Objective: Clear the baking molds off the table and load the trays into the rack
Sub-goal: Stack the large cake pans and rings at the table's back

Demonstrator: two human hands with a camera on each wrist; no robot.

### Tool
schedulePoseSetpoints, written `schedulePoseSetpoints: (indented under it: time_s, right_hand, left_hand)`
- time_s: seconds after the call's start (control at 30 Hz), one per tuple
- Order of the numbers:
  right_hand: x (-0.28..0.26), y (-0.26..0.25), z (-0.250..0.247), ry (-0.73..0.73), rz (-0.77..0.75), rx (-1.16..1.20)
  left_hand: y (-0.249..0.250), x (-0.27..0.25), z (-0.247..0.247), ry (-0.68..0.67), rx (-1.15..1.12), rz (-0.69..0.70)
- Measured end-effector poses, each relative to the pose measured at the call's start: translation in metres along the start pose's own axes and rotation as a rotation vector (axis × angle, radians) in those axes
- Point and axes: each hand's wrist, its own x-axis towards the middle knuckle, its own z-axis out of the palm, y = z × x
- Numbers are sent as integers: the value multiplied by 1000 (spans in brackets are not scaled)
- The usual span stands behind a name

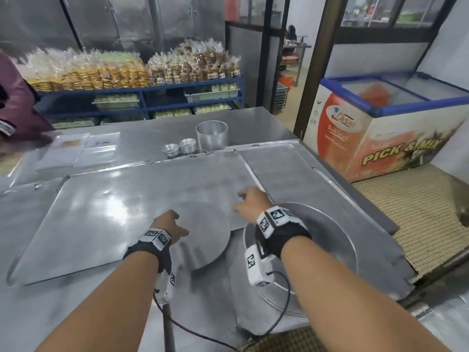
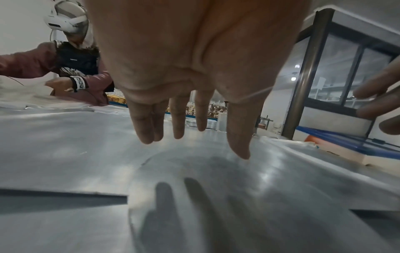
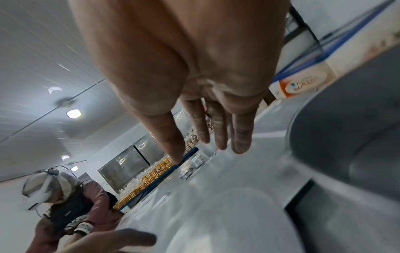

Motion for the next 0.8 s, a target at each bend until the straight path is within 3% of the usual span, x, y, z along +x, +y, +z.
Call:
schedulePoseSetpoints:
  time_s: [0.17, 0.3, 0.43, 0.8]
  right_hand:
    - [2, -32, 61, -89, 142, -1]
    - [4, -32, 99, -18, 305, -84]
    - [4, -17, 123, 20, 454, -198]
    - [-5, -9, 135, -47, 553, -130]
  left_hand:
    - [-35, 24, -15, -47, 159, -44]
    - [-50, 40, -16, -96, 234, -62]
    - [-62, 55, -6, -56, 297, -91]
    - [-68, 58, -7, -93, 198, -153]
